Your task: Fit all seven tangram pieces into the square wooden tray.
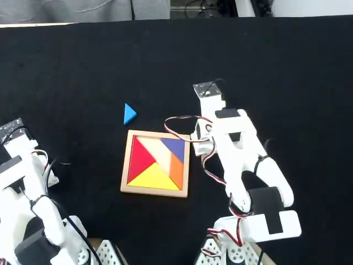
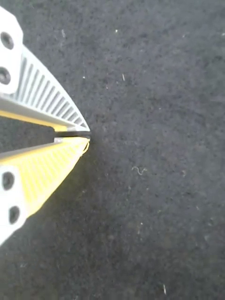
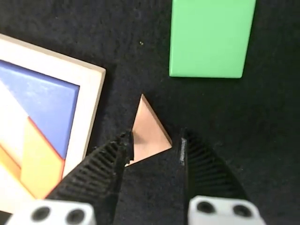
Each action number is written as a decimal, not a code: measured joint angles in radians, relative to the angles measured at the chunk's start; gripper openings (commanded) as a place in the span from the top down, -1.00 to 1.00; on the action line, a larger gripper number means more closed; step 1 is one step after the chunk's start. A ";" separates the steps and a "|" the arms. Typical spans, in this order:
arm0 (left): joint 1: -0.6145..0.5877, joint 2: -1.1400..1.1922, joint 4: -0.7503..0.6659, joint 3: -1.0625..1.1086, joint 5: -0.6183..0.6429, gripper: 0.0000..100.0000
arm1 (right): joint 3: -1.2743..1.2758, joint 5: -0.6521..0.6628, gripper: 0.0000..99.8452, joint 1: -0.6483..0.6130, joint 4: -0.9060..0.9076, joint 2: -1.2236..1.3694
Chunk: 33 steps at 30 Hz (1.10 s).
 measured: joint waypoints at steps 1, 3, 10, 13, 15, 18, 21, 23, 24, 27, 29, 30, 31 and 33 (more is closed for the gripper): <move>0.000 0.000 0.000 0.000 0.000 0.93 | 0.000 0.000 0.67 0.000 0.000 0.000; 0.000 0.000 0.000 0.000 0.000 0.93 | 0.000 0.000 0.67 0.000 0.000 0.000; 0.000 0.000 0.000 0.000 0.000 0.93 | -0.002 -0.002 0.67 0.000 -0.003 0.032; 0.000 0.000 0.000 0.000 0.000 0.93 | -0.028 0.000 0.67 -0.002 -0.003 0.087; 0.000 0.000 0.000 0.000 0.000 0.93 | -0.049 -0.002 0.67 0.000 -0.002 0.112; 0.000 0.000 0.000 0.000 0.000 0.93 | -0.055 -0.002 0.67 0.000 0.000 0.118; 0.000 0.000 0.000 0.000 0.000 0.93 | -0.055 -0.002 0.76 0.000 0.000 0.118; 0.000 0.000 0.000 0.000 0.000 0.93 | -0.055 -0.002 0.87 0.003 0.000 0.118; 0.000 0.000 0.000 0.000 0.000 0.93 | -0.057 -0.002 0.93 0.005 0.000 0.118; 0.000 0.000 0.000 0.000 0.000 0.93 | -0.061 -0.002 0.97 0.006 0.000 0.123; 0.000 0.000 0.000 0.000 0.000 0.93 | -0.061 -0.002 0.98 0.006 0.000 0.123; 0.000 0.000 0.000 0.000 0.000 0.93 | -0.061 -0.002 0.98 0.006 0.000 0.123; 0.000 0.000 0.000 0.000 0.000 0.93 | -0.061 -0.002 0.98 0.006 0.000 0.123; 0.000 0.000 0.000 0.000 0.000 0.93 | -0.061 -0.002 0.98 0.005 0.000 0.123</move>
